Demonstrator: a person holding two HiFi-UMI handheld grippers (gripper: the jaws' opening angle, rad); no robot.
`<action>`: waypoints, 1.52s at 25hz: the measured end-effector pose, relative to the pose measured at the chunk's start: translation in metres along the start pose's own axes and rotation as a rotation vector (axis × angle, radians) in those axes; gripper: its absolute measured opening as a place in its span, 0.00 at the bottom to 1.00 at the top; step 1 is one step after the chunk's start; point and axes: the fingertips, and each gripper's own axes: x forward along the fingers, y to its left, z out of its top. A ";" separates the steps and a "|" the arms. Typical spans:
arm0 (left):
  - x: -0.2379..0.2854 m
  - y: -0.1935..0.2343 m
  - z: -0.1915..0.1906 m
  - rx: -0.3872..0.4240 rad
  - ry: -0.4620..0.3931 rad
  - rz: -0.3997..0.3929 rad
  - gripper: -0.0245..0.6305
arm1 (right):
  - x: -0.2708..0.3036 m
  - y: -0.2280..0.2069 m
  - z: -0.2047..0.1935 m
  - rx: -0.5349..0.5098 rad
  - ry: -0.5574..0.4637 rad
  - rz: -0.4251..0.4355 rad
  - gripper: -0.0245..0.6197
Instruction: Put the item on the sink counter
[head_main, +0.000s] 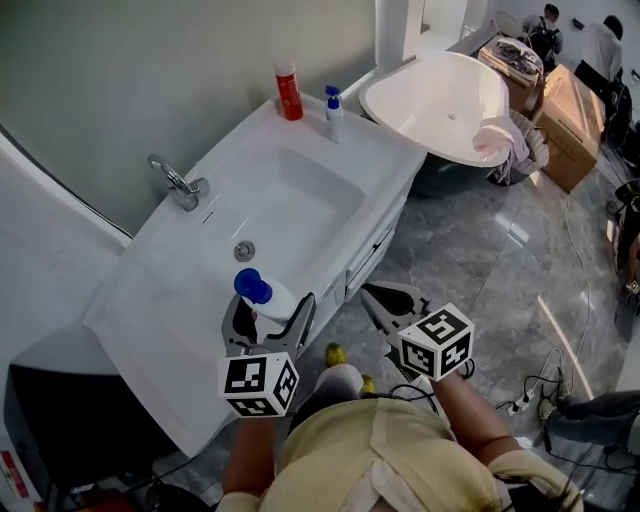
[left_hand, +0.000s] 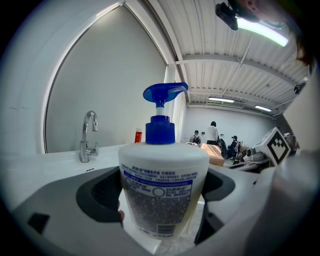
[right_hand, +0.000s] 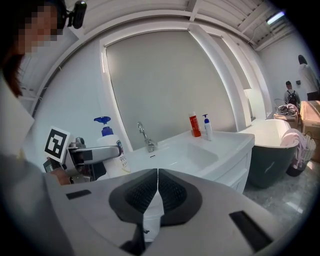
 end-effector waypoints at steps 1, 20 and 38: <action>0.006 0.003 0.000 -0.002 0.004 -0.006 0.77 | 0.005 -0.002 0.003 -0.002 0.002 -0.002 0.08; 0.068 0.052 0.026 0.022 -0.001 -0.099 0.77 | 0.080 -0.021 0.050 -0.039 -0.001 -0.046 0.08; 0.133 0.059 0.036 0.028 0.016 -0.126 0.77 | 0.132 -0.057 0.087 -0.109 0.026 0.011 0.08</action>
